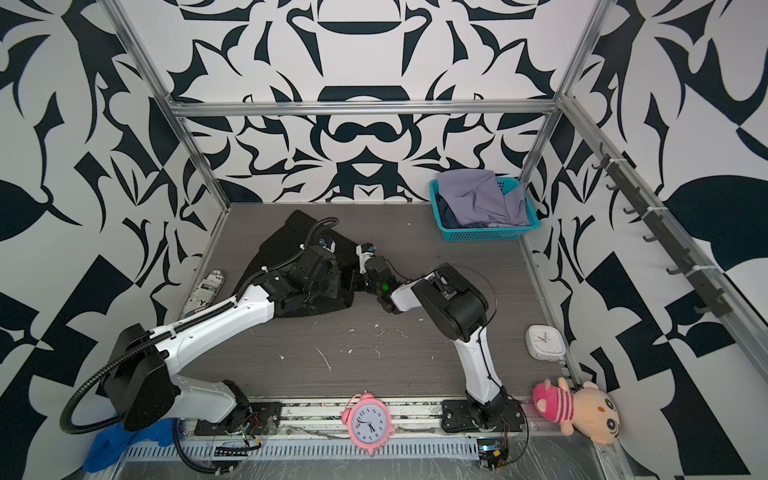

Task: Fold and stack the skirts

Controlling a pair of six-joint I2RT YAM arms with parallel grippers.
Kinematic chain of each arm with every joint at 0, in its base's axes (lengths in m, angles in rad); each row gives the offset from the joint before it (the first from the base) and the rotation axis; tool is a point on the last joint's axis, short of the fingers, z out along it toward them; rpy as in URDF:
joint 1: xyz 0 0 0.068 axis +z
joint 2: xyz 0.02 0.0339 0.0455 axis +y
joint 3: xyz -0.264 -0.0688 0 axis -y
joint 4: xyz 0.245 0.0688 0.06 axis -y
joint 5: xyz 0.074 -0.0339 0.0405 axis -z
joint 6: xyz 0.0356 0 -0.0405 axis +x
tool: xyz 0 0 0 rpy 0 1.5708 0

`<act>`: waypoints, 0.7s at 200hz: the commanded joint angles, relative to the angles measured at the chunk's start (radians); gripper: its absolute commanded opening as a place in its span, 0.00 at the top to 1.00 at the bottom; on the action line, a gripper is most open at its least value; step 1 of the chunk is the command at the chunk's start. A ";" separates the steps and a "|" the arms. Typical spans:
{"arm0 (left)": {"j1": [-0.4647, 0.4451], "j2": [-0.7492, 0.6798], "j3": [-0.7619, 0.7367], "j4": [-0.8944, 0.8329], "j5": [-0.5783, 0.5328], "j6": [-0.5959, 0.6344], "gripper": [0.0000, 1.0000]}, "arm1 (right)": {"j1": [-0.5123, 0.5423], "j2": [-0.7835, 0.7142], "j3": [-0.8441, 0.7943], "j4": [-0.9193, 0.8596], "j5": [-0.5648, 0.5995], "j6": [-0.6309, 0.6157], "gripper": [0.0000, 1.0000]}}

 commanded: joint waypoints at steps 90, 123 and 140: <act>-0.001 0.027 0.032 0.034 0.056 0.046 1.00 | -0.058 -0.355 -0.335 -0.133 0.014 -0.024 0.85; -0.001 0.034 0.030 0.055 0.068 0.046 1.00 | -0.081 -0.420 -0.327 -0.138 -0.035 -0.024 0.87; -0.001 0.041 0.035 0.057 0.076 0.045 1.00 | -0.086 -0.401 -0.292 -0.135 -0.056 -0.029 0.90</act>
